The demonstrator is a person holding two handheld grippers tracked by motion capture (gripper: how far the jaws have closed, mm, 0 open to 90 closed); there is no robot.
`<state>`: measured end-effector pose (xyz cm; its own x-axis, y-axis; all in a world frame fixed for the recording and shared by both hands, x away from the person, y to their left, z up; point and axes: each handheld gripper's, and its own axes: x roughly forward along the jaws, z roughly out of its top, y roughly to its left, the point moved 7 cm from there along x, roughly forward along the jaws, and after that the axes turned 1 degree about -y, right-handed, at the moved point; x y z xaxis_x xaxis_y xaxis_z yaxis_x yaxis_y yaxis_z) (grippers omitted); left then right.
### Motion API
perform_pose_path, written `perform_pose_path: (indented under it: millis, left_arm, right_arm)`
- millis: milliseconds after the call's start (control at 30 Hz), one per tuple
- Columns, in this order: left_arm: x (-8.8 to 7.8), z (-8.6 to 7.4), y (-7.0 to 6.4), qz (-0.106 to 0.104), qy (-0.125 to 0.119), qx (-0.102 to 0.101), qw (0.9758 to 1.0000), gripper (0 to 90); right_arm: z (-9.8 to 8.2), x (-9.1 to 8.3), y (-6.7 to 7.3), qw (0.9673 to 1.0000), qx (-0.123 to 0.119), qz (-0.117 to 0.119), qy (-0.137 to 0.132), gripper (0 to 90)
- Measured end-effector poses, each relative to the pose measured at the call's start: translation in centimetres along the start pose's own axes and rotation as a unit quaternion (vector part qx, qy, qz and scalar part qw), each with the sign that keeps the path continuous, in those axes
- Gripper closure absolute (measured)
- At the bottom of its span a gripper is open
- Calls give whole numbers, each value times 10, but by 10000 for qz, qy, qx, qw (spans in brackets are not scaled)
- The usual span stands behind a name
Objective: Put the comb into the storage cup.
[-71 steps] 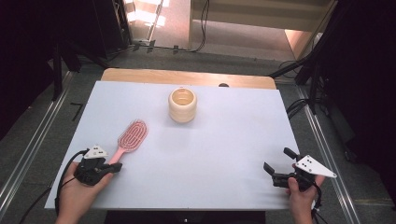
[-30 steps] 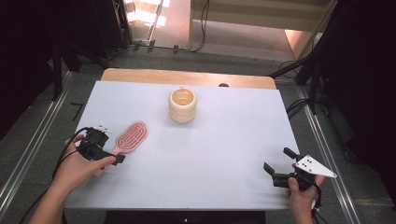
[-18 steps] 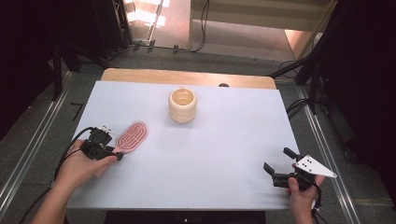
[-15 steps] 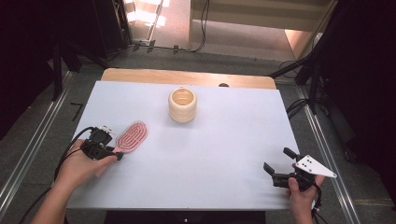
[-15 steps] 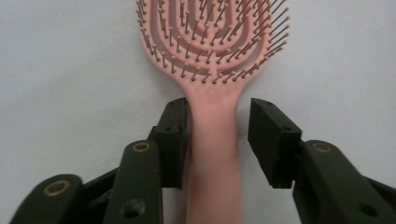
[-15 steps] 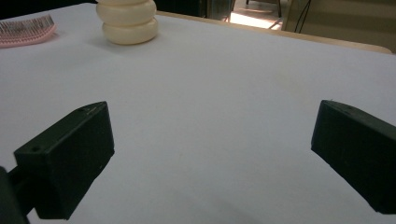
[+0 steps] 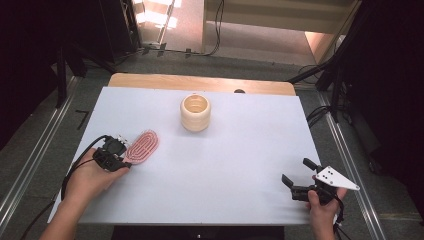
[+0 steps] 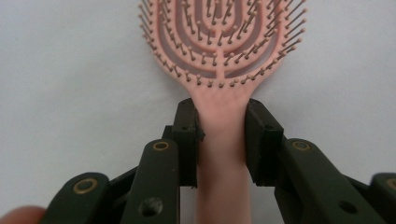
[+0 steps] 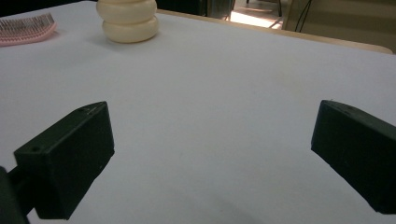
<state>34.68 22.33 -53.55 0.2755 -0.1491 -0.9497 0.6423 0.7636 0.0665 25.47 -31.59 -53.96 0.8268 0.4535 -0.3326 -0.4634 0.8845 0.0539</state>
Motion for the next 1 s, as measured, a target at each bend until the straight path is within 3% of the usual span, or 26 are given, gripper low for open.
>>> perform_pose_path:
  millis: [133, 267, 533, 700, 1000]
  left_arm:
    - [-1, 0, 1, -51, -67, 82, 9999, 707]
    - [-2, -2, 2, -127, -286, 27, 9995, 709]
    - [-3, 3, -2, -124, -337, 123, 9993, 709]
    - [-4, 6, -6, -104, -437, 165, 9989, 709]
    - [-10, 14, -17, -304, -736, 184, 9967, 709]
  right_arm:
    - [0, 0, 0, 10000, 7, -9, 2, 0]
    - [0, 0, -1, 10000, 12, -14, -8, 0]
    - [1, 0, -1, 10000, -8, -23, -19, 0]
    - [1, -1, -1, 10000, -7, -19, -22, 0]
    - [2, -1, 1, 10000, -31, -9, -21, 0]
